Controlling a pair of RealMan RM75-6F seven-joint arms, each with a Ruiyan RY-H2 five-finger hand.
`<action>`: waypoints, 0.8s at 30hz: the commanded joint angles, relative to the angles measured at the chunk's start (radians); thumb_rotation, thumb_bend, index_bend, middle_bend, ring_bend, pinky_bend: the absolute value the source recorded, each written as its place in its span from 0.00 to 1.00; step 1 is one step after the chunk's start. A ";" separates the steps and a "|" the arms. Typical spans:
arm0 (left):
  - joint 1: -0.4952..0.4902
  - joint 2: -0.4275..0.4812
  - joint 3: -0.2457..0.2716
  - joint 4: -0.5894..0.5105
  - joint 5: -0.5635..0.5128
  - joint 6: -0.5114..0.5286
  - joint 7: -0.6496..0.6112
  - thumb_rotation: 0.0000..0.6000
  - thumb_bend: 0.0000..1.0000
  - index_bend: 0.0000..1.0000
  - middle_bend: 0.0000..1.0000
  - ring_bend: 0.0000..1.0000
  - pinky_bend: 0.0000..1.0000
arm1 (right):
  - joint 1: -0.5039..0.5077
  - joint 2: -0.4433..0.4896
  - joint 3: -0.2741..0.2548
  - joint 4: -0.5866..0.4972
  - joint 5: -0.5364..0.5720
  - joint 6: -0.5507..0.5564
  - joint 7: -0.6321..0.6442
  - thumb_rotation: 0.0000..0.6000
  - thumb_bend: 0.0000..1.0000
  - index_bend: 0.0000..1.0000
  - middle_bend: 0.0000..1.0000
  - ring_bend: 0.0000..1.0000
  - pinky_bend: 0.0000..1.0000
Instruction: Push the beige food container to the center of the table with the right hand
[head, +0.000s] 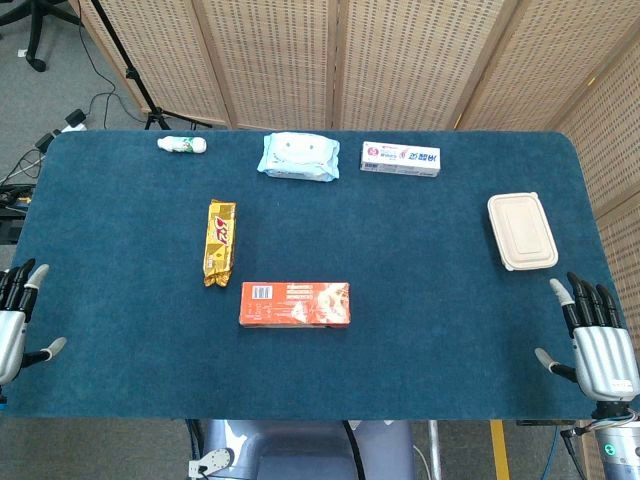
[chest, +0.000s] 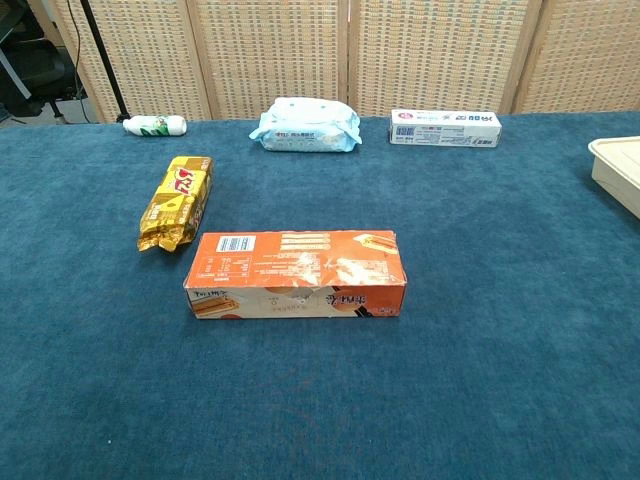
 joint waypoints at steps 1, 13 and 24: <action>0.000 0.001 0.000 -0.001 -0.001 0.000 0.000 1.00 0.00 0.00 0.00 0.00 0.00 | 0.000 0.000 -0.001 -0.001 -0.001 0.000 -0.002 1.00 0.00 0.04 0.00 0.00 0.00; -0.011 0.005 -0.004 -0.008 -0.013 -0.021 0.000 1.00 0.00 0.00 0.00 0.00 0.00 | 0.072 0.030 0.034 0.053 0.062 -0.150 0.257 1.00 0.00 0.04 0.00 0.00 0.00; -0.016 0.005 -0.008 -0.020 -0.024 -0.027 0.014 1.00 0.00 0.00 0.00 0.00 0.00 | 0.283 0.089 0.140 0.304 0.152 -0.562 0.961 1.00 0.25 0.04 0.00 0.00 0.00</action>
